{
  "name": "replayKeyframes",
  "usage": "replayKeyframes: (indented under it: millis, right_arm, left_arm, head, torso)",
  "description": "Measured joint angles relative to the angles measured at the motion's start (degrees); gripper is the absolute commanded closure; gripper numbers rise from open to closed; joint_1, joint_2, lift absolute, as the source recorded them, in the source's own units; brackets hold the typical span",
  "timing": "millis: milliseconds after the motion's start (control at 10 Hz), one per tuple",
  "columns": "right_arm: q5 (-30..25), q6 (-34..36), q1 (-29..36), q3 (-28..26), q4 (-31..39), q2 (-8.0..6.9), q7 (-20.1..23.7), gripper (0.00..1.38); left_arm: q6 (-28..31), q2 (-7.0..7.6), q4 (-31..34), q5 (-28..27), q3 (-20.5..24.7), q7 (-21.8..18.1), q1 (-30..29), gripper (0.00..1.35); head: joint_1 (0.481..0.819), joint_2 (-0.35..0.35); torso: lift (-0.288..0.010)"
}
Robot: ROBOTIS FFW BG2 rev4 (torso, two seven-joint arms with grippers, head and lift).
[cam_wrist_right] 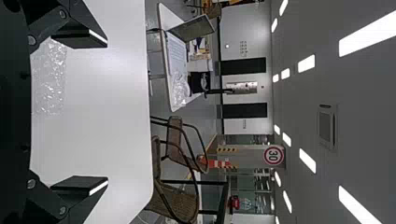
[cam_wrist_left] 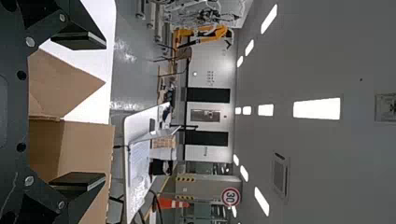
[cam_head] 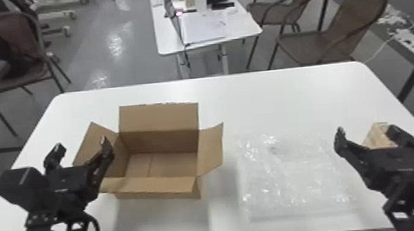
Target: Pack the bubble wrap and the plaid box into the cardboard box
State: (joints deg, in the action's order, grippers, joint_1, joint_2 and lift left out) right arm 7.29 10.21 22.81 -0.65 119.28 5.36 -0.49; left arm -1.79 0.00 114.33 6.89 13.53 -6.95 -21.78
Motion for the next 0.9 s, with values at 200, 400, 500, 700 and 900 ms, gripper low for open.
replayKeyframes:
  millis: [200, 400, 500, 700, 900]
  right_arm:
    - [0.5, 1.9, -0.8, 0.2, -0.1, 0.21, 1.7, 0.24]
    - [0.7, 3.3, -1.6, 0.4, -0.5, 0.27, 2.9, 0.24]
    - [0.9, 3.5, -1.9, 0.5, -0.7, 0.27, 3.2, 0.24]
    - [1.0, 4.0, -2.4, 0.5, -1.0, 0.27, 4.0, 0.24]
    - [1.0, 4.3, -2.7, 0.5, -1.2, 0.27, 4.5, 0.24]
  left_arm:
    - [8.7, 0.00, 2.5, 2.0, 4.7, -2.8, 1.7, 0.29]
    - [11.7, 0.00, 2.9, 2.3, 9.2, -7.3, 3.4, 0.29]
    - [14.9, 0.00, 2.6, 2.5, 11.1, -10.0, 5.0, 0.29]
    - [18.4, 0.00, 1.8, 3.7, 12.0, -10.6, 7.0, 0.31]
    - [20.5, 0.00, 1.0, 4.8, 12.2, -11.3, 7.9, 0.31]
  head:
    - [0.695, 0.144]
    - [0.695, 0.187]
    - [0.695, 0.199]
    - [0.695, 0.205]
    - [0.695, 0.203]
  torso:
    - [-0.121]
    - [-0.121]
    - [-0.121]
    - [-0.121]
    - [-0.121]
